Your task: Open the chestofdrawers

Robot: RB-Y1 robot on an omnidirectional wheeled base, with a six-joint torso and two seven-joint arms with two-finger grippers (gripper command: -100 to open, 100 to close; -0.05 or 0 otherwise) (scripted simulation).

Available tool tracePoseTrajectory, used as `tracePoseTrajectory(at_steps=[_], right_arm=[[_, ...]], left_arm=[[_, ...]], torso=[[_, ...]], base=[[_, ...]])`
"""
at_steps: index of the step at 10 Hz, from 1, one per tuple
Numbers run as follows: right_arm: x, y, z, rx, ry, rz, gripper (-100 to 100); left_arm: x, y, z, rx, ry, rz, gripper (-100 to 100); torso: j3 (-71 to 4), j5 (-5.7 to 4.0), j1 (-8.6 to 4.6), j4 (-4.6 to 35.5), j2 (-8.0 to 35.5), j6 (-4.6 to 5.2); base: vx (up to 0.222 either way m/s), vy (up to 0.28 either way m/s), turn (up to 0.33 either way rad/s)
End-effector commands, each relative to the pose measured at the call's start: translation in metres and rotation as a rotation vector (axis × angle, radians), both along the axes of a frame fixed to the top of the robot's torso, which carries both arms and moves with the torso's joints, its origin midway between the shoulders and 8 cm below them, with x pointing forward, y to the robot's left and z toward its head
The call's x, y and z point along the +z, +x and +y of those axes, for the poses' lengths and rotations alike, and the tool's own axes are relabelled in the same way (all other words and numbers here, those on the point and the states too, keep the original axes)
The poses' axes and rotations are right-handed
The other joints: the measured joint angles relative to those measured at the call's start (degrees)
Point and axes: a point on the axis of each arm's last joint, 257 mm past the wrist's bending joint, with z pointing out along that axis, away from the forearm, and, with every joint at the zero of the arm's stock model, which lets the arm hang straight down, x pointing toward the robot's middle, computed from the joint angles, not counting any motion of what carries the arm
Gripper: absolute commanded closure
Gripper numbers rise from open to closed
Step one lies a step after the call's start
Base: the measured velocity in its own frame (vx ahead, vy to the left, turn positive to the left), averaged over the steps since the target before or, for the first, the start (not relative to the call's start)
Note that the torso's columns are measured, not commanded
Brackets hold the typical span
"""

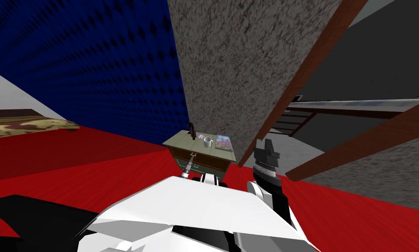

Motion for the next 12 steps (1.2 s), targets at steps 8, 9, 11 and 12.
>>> tracePoseTrajectory(at_steps=[8,9,11,12], right_arm=[[0.000,0.000,0.000,0.000,0.000,0.000,0],[0.000,0.000,0.000,0.000,0.000,0.000,0],[0.000,0.000,0.000,0.000,0.000,0.000,0],[0.000,0.000,0.000,0.000,0.000,0.000,0]], left_arm=[[0.000,0.000,0.000,0.000,0.000,0.000,100],[0.007,0.011,0.001,-0.004,-0.003,-0.018,100],[0.009,0.023,0.001,-0.011,-0.002,-0.010,100],[0.009,0.026,0.002,-0.012,-0.002,-0.006,100]], torso=[[-0.2,0.16,0.27,-0.3,-0.4,-0.03],[-0.2,0.21,0.29,-0.4,-0.5,-0.04],[0.0,0.09,0.23,-0.2,-0.1,-0.07],[0.2,0.12,0.22,-0.2,0.2,-0.12]], base=[[-0.001,-0.002,-0.002],[0.000,0.000,0.000],[-0.123,0.004,0.026],[-0.166,-0.018,0.022]])
